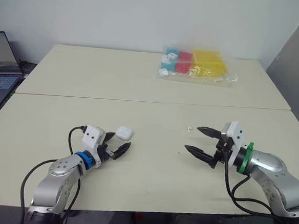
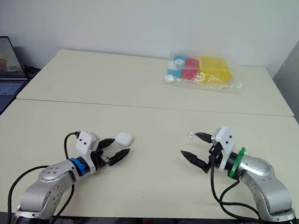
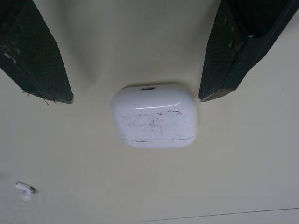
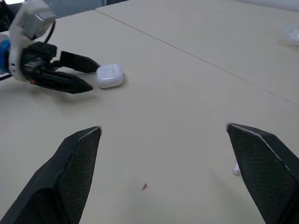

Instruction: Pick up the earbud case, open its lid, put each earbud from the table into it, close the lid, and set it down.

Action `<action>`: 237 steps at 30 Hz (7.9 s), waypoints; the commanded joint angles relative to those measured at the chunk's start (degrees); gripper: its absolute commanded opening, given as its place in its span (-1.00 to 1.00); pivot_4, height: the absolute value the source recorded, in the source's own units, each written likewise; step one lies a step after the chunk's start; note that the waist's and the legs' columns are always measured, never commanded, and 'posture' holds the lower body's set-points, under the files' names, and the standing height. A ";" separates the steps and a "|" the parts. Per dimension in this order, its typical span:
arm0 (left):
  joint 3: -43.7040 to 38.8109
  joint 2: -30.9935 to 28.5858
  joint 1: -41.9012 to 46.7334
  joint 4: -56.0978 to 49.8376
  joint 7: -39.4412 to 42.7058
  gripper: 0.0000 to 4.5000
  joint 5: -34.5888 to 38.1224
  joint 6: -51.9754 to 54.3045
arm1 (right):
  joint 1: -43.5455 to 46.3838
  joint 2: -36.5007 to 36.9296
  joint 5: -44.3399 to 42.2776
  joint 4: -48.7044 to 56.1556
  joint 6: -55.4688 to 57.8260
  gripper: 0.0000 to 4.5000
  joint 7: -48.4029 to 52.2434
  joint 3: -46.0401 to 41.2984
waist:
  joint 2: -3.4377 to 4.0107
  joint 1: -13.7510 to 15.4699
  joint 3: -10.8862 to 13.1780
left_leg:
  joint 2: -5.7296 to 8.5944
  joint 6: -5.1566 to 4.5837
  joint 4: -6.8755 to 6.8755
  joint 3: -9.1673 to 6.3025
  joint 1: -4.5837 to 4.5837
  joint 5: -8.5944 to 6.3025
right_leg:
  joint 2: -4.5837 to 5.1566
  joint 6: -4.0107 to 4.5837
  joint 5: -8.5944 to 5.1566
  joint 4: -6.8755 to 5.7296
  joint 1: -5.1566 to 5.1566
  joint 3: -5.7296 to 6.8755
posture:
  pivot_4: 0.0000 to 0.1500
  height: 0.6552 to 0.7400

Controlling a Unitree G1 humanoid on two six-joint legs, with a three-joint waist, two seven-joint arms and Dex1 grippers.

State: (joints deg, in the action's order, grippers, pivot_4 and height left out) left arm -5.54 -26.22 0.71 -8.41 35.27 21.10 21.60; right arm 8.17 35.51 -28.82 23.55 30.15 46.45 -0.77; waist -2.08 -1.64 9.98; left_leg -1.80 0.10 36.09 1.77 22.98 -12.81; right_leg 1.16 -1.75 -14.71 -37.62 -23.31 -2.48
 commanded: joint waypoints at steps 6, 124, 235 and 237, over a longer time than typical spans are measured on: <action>1.18 3.47 1.96 5.67 -3.91 0.99 -4.93 -6.21 | 2.21 1.41 -2.18 3.81 2.21 1.00 1.41 0.88 | 0.00 0.09 -0.01 | 0.01 0.00 0.00 -0.04 -0.03 0.00 | 0.00 -0.04 0.01 -0.03 0.01 0.01 | 1.00 1.00; 27.37 -7.75 55.51 20.30 44.36 1.00 -14.75 -12.14 | 28.04 1.67 13.54 -6.72 8.75 -0.64 -6.52 23.36 | -0.07 -0.13 0.05 | 0.14 -0.08 1.15 -0.16 1.48 0.03 | -0.39 -0.38 0.38 -0.42 -0.92 0.16 | 1.00 1.00; 10.69 -1.75 40.65 6.55 31.96 -0.67 10.79 26.25 | 29.30 3.19 6.24 6.70 19.99 0.98 -6.34 8.02 | -0.07 -0.04 0.06 | 0.14 -0.07 1.94 -0.17 1.38 0.04 | -0.23 -0.39 0.30 -1.23 -0.86 0.07 | 1.00 1.00; 10.76 -1.87 40.54 6.10 31.74 -0.67 11.20 26.48 | 29.32 3.14 6.11 6.51 19.99 0.98 -6.55 7.76 | -0.06 -0.04 0.06 | 0.13 -0.07 1.94 -0.18 1.38 0.03 | -0.23 -0.39 0.30 -1.23 -0.86 0.07 | 1.00 1.00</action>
State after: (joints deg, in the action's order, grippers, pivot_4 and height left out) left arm 5.98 -27.89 41.00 0.38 66.75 30.36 48.28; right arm 36.62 38.13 -23.31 29.59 51.30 40.14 8.20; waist -2.14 -1.69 10.04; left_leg -1.67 0.03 38.02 1.58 24.36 -12.77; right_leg 0.92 -2.15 -14.41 -38.86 -24.17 -2.40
